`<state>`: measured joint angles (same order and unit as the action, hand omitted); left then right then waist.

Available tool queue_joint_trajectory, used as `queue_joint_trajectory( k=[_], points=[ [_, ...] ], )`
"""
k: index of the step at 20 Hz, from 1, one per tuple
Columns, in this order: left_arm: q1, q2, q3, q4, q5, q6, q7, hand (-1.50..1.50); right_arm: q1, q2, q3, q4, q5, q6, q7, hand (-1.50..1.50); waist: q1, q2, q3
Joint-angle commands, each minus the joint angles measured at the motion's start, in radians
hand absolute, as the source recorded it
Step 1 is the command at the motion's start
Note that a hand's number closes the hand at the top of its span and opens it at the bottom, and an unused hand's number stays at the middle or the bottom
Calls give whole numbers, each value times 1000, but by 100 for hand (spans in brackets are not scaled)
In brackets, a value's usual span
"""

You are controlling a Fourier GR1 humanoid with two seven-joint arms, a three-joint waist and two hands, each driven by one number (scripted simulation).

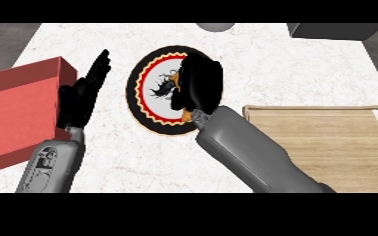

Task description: Pick the croissant from the tray and place it in the plate

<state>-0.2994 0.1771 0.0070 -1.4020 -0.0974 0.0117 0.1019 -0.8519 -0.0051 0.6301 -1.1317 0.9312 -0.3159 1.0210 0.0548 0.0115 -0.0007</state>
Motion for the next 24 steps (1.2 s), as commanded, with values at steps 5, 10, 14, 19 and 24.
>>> queue_joint_trajectory(
  k=[5, 10, 14, 19, 24],
  points=[
    [-17, -18, -18, 6, -6, -6, -4, 0, -87, 5, 8, 293, -243, -157, 40, -150, 33, 11, 1],
    [-76, -55, -52, 24, -42, 23, 20, 0, -73, 5, 42, 372, -363, -322, -72, -150, 51, 19, 2],
    [-23, -24, -28, 3, -13, -11, 1, 0, -73, 5, 47, 388, -455, -423, -169, -150, 52, 13, 2],
    [-29, -39, -26, 5, -27, 19, 12, 0, -83, 5, 4, 321, -503, -633, -245, -150, 34, 7, 3],
    [-6, 19, 45, 34, 14, -12, -14, 0, -6, 5, -13, 240, -495, -813, -252, -150, -29, -10, 1]
  ],
)
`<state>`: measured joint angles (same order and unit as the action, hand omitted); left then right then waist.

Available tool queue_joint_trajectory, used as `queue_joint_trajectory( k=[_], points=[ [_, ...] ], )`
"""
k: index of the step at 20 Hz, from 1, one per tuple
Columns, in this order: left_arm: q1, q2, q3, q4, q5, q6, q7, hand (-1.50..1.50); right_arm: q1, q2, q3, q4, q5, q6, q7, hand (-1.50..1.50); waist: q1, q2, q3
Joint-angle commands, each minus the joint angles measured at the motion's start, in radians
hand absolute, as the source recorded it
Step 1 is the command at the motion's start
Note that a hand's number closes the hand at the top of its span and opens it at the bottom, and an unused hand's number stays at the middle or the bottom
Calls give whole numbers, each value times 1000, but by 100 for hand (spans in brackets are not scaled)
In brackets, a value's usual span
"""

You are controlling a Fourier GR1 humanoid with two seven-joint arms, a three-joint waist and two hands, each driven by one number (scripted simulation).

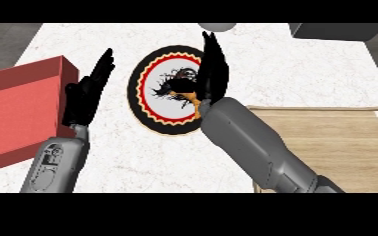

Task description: Pick the croissant from the tray and place it in the plate

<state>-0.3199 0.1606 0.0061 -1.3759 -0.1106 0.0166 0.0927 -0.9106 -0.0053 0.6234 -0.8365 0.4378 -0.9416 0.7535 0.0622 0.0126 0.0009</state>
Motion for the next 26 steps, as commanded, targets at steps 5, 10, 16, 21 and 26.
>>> queue_joint_trajectory(
  k=[5, 10, 16, 21, 26],
  points=[
    [39, 4, 26, -46, 8, 20, 41, 0, 170, 2, -48, -148, 66, -244, 22, -150, -82, -24, -1],
    [22, 21, 35, -24, 8, 2, 38, 0, 398, -104, -52, -401, 98, -215, -30, -150, -83, -18, -1],
    [75, 34, 56, -7, 6, -8, -41, 0, 635, -304, -72, -720, 29, -92, -65, -150, -78, -14, -1],
    [105, 17, 43, -68, 6, -15, -5, 0, 799, -312, -75, -884, 74, -81, -96, -150, -69, -15, -1],
    [99, 8, 37, -135, -8, -12, 77, 0, 863, -305, -142, -833, -80, -47, -313, -150, -63, -13, -1]
  ],
)
